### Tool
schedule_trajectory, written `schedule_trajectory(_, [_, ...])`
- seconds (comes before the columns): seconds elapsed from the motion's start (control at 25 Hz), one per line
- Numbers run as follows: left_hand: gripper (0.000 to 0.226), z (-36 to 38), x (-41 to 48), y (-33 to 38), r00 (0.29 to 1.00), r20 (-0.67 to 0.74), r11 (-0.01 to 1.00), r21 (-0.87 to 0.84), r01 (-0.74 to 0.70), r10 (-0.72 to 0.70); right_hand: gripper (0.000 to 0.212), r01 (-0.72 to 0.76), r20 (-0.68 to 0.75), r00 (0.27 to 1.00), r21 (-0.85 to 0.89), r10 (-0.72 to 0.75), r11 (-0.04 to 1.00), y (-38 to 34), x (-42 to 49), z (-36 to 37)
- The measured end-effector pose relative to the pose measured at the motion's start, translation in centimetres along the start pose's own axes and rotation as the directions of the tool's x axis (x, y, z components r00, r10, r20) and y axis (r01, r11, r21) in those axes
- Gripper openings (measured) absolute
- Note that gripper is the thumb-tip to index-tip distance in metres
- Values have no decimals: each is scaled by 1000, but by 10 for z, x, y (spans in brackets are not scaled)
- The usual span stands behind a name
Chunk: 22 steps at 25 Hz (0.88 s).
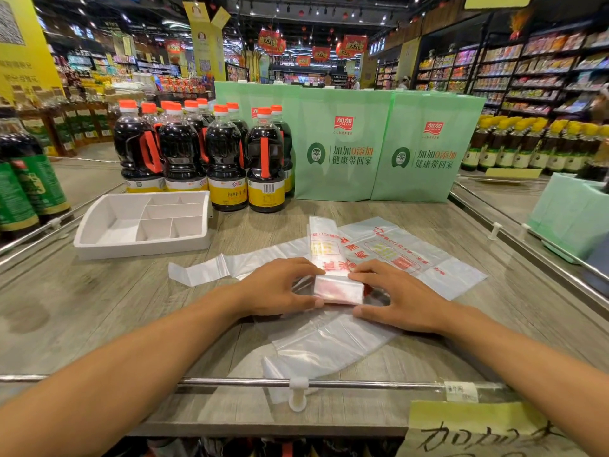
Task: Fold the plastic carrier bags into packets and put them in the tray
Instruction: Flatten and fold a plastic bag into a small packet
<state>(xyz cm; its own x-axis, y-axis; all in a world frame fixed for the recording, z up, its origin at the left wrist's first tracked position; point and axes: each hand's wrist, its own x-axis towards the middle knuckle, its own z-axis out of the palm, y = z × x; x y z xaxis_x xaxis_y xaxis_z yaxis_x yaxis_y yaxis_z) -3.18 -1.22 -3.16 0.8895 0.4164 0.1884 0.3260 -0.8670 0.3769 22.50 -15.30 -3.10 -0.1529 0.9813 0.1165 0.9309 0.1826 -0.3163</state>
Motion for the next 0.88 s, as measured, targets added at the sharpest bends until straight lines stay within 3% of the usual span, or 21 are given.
schedule_trajectory(0.2, [49, -2, -3, 4, 997, -53, 990, -134, 51, -58, 61, 15, -132, 991, 12, -13, 1000, -1, 1, 1])
schedule_trajectory(0.44, [45, -1, -1, 6, 983, -141, 961, -266, 73, -114, 35, -20, -244, 968, 165, 61, 986, -2, 7, 4])
schedule_trajectory(0.72, [54, 4, 2, 13, 983, -136, 917, -393, 63, -126, 38, -53, -310, 935, 362, 174, 931, -4, 11, 6])
schedule_trajectory(0.88, [61, 6, 1, 18, 986, -127, 931, -362, 52, -105, 37, -119, -295, 929, 340, 226, 933, 0, 13, 9])
